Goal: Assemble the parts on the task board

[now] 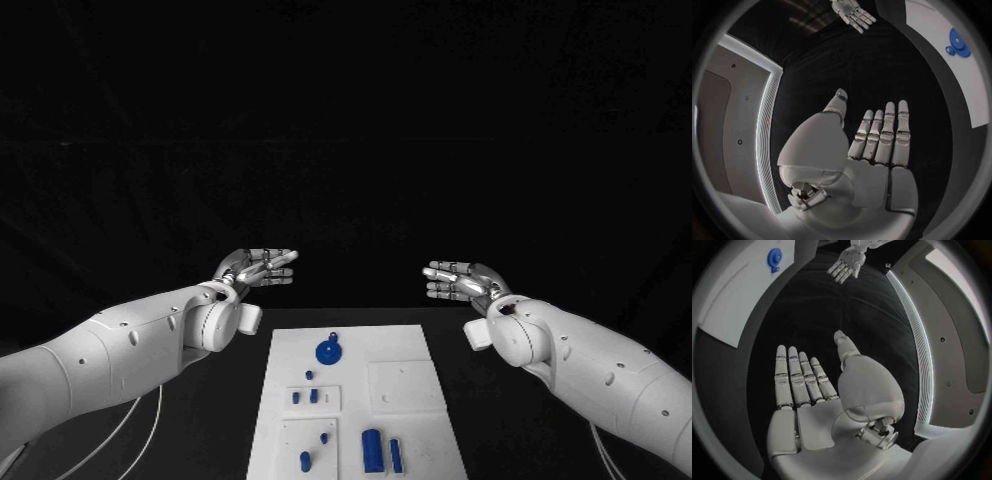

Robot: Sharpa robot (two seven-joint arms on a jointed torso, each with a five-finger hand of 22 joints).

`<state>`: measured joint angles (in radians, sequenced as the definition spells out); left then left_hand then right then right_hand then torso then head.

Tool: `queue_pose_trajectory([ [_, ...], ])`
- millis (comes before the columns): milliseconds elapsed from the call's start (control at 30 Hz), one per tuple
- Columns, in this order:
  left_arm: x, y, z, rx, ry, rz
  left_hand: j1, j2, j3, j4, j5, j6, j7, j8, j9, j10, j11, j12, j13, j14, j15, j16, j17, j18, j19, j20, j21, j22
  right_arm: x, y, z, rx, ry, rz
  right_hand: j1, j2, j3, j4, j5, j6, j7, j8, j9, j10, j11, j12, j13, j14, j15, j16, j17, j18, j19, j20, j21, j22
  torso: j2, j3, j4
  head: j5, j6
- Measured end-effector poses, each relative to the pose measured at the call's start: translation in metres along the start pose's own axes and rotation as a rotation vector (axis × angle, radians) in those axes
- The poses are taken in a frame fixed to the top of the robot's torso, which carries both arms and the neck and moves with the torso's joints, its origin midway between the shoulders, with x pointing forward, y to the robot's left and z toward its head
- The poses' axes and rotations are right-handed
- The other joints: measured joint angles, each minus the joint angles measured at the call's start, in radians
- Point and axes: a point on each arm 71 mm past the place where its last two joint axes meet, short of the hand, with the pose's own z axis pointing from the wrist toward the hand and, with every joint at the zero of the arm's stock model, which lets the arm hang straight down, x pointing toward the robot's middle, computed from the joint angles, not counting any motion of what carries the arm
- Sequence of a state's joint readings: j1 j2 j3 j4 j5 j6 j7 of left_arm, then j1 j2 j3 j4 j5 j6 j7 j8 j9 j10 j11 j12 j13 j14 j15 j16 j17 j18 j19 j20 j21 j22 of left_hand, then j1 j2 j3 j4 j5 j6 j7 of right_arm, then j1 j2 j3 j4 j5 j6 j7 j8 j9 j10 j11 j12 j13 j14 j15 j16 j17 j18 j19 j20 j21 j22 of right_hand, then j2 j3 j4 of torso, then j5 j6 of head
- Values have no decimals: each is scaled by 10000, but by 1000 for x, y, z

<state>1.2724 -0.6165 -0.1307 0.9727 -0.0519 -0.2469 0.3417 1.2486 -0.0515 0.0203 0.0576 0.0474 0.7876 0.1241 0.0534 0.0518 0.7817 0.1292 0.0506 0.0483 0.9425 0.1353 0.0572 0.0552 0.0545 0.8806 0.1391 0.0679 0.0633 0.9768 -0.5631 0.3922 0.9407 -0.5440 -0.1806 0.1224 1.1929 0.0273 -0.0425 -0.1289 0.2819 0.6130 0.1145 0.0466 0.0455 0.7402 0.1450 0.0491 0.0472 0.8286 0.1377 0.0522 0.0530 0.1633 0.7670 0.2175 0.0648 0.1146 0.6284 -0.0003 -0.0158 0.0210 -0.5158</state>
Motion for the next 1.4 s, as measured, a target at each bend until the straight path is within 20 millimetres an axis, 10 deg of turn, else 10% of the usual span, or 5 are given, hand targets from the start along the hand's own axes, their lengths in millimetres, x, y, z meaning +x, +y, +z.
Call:
queue_pose_trajectory([
  [200,4,5,-6,-111,83,-130,-2835,305,-131,-353,-274,-4899,-770,-310,-324,-4864,-804,-296,-302,-5764,-835,-362,-342,-243,-5461,-863,-430,-391,6,-2,-4,68,169,-144,-3250,-158,254,803,-1745,-3797,-733,-273,-282,-4578,-899,-306,-291,-5124,-857,-312,-335,-977,-4740,-1324,-398,-767,-79,-6,16,-35,-148],
  [333,20,12,-16,-205,296,-396,-7002,413,-169,-442,-337,-6342,-998,-389,-415,-6294,-1039,-380,-390,-7535,-1085,-454,-446,-242,-7082,-1119,-532,-510,20,1,-11,-78,435,-183,-7304,-220,347,1033,-2272,-4938,-933,-332,-368,-5960,-1171,-383,-377,-6671,-1109,-377,-427,-1185,-6173,-1743,-506,-950,-296,-6,53,-98,-397],
  [533,50,23,-42,-276,400,-938,-10391,478,-196,-470,-389,-7294,-1147,-457,-477,-7244,-1196,-441,-438,-8709,-1254,-502,-508,-396,-8144,-1286,-579,-581,49,9,-31,-552,740,92,-10147,-252,401,1140,-2600,-5673,-1059,-389,-417,-6850,-1334,-423,-435,-7669,-1273,-427,-486,-1347,-7100,-2011,-565,-1072,-663,-1,127,-189,-749],
  [900,93,27,-96,-200,-285,-1515,-12386,511,-197,-523,-427,-7826,-1244,-504,-504,-7765,-1291,-441,-469,-9368,-1357,-537,-539,-394,-8753,-1376,-624,-618,88,5,-86,-764,-33,1282,-11862,-280,430,1222,-2784,-6091,-1148,-431,-442,-7365,-1452,-432,-459,-8239,-1373,-468,-514,-1494,-7618,-2174,-613,-1129,-828,3,155,-211,-841],
  [1400,93,25,-104,-6,-1144,-1290,-12413,519,-197,-523,-427,-7824,-1243,-504,-509,-7765,-1291,-441,-473,-9389,-1352,-538,-543,-392,-8769,-1392,-644,-624,86,4,-98,-715,-1328,1670,-11874,-273,431,1222,-2782,-6092,-1147,-431,-446,-7365,-1451,-431,-463,-8239,-1372,-467,-521,-1493,-7617,-2174,-613,-1137,-841,4,158,-211,-842],
])
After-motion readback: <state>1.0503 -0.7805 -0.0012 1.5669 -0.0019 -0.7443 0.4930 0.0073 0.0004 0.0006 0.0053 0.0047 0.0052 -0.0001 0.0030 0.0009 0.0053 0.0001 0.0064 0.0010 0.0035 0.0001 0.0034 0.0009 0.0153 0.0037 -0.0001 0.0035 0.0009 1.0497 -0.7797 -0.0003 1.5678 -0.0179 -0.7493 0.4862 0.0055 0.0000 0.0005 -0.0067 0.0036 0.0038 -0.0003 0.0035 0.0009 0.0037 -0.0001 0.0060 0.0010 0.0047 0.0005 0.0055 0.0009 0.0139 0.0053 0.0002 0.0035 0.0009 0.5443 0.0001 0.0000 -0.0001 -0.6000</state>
